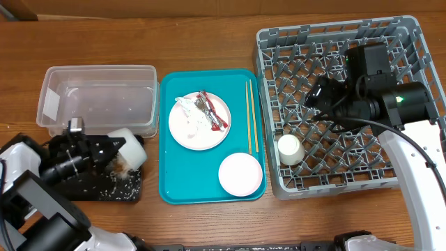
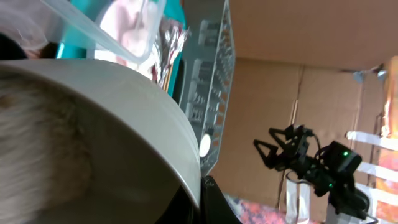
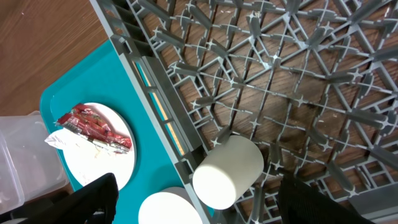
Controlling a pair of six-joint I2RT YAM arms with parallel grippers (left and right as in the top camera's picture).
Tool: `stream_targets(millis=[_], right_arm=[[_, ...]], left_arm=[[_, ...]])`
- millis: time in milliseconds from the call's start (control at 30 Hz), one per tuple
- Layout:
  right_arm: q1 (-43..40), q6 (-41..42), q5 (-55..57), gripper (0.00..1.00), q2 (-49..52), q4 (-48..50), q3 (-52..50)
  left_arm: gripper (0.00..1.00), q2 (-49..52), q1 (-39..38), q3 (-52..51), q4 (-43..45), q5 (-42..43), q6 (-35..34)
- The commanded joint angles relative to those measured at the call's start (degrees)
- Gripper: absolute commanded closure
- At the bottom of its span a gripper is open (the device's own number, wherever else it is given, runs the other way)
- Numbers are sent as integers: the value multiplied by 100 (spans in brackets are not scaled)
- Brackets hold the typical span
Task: Sort waste into correct bins and load items into the dishwasher
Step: 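Tip the rice bowl over the black tray to dump food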
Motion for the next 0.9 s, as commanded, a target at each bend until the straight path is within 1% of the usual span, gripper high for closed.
stream_targets(millis=[0,267,367,433,500,567,600,633,667,700,733,767,800,833,867], right_arm=[[-15,2,-35,16,-57,22,138],[-15,2,-35,15,-57,24,138],[-15,2,-35,14,-57,24,138],[-17,4,-35,12,-57,24,138],[-17,4,-35,11,-57,24,138],[-15,2,-35,11,-57,22,138],[-17,4,-35,11,-57,22,138],[-17,2,-35,11,-57,24,138],[-17,2,-35,11,-57,26,138],[-17,2,-35,11,-57,26,138],[-17,2,-35,11,-57,24,138],[-17,2,-35,11,-57,17,138],[-17,2,-35,11,-57,2,138],[-15,4,-35,11,-57,0,138],[-15,2,-35,11,-57,0,138]], left_arm=[[96,92,140,-7,-175,280,813],[96,107,157,-7,-640,372,1545],[96,107,157,-7,-754,400,1694],[96,107,157,-7,-885,424,1864],[96,107,157,-7,-885,415,1805],[96,107,157,-7,-859,413,1967],[96,118,157,-7,-660,413,2013],[96,118,157,-7,-501,417,1821],[96,129,157,-7,-348,455,1307],[96,127,157,-7,-533,616,1097],[96,120,157,-7,-789,761,1379],[96,92,149,-22,-881,894,1729],[96,61,144,-22,-837,876,1906],[96,63,142,-26,-632,809,1947],[96,87,144,-26,-319,621,1552]])
